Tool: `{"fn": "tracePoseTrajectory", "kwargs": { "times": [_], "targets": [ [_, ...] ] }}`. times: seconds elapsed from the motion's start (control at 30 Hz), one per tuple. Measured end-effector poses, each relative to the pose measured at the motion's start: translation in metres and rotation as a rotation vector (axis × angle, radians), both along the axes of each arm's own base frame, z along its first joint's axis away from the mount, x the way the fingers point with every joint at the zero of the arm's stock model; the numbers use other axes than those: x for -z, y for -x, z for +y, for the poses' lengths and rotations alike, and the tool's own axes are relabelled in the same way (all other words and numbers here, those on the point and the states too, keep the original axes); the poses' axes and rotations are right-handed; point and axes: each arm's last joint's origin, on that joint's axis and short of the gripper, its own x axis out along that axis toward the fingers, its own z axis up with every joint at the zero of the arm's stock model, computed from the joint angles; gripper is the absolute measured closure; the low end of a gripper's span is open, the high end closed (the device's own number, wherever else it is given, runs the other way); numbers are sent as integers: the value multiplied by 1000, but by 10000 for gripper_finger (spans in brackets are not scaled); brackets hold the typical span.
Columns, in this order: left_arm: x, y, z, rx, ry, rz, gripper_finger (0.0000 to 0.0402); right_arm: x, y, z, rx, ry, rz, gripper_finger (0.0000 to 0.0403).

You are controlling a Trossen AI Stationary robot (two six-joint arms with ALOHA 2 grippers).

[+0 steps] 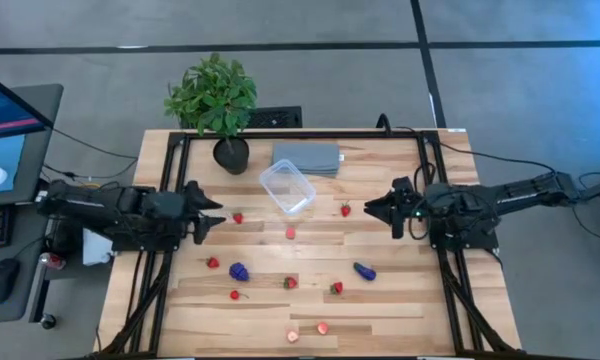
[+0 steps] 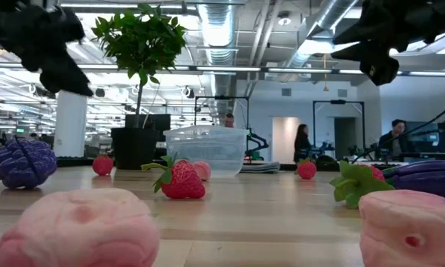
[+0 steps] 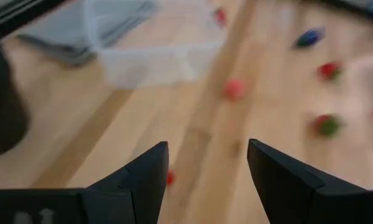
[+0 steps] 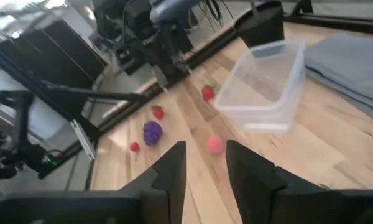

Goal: Pick and placing Produce into tupperware
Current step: Put the red strawberry into the transparent bin

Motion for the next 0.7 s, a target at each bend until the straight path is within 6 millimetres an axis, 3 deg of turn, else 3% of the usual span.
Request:
{"fn": "tracePoseTrajectory", "kwargs": {
  "times": [0.13, 0.3, 0.43, 0.7],
  "targets": [
    [8, -16, -4, 25, 45, 74, 191, 1, 0, 0, 0, 7, 50, 270],
    [5, -43, -10, -5, 306, -48, 191, 0, 0, 0, 3, 7, 50, 269],
    [1, -58, -13, 45, 347, -140, 191, 0, 0, -2, 12, -1, 44, 271],
    [-3, -65, -14, -43, 517, -220, 191, -6, -2, 0, -5, -117, -28, 269]
  ]
}}
